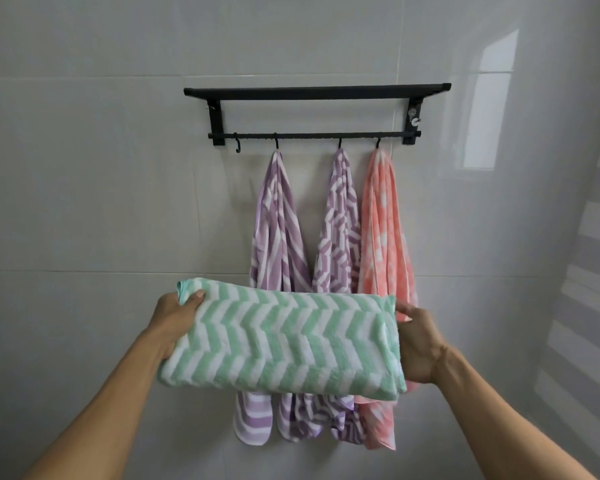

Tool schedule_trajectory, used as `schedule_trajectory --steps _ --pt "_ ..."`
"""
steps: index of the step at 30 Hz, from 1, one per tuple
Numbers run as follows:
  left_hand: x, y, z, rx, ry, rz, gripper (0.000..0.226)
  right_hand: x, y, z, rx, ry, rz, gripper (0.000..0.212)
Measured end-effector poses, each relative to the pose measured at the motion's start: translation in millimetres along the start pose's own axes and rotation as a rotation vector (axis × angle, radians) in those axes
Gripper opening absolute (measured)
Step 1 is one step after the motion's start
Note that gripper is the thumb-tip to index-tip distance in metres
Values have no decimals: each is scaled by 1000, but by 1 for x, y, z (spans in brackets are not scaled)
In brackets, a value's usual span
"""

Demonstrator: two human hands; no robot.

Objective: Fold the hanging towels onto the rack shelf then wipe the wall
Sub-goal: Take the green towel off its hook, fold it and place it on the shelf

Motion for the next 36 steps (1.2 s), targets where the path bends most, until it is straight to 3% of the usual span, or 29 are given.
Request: schedule_trajectory --steps 3,6,8,11,13,17,21,28,32,34,36 --pt "7 -2 9 -5 51 36 31 12 19 -12 -87 -1 -18 86" --pt "19 -13 19 2 86 15 35 2 35 -13 -88 -73 -275 63" --pt "32 -25 25 -39 62 -73 39 -9 44 -11 -59 -130 -349 61" --pt "22 -29 18 -346 -129 -196 62 -25 48 -2 36 -186 -251 69" --pt "-9 -25 5 -450 -203 -159 68 -21 49 1 86 -192 -267 75" --pt "-52 -29 10 -247 -260 -138 41 4 44 11 239 -166 -300 85" --pt "-40 -39 38 -176 -196 -122 44 19 63 5 298 -176 -270 44" --pt "-12 -52 52 -262 -180 -120 46 3 75 -31 423 -406 -348 39" --pt "12 -64 40 -227 -155 -143 50 -19 87 -67 469 -534 -351 24" --pt "26 -71 32 -220 -153 -181 53 -30 88 -78 468 -477 -301 33" --pt "43 -75 18 -313 -147 -232 55 -31 91 -87 398 -323 -272 46"
Point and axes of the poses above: each hand's wrist, its own z-axis towards the middle knuckle, its own y-axis out of the palm, x = y × z, the point moved 8 cm from there along z, towards the middle knuckle, and after that the axes turned 15 degrees about x, right-handed, at the moved point
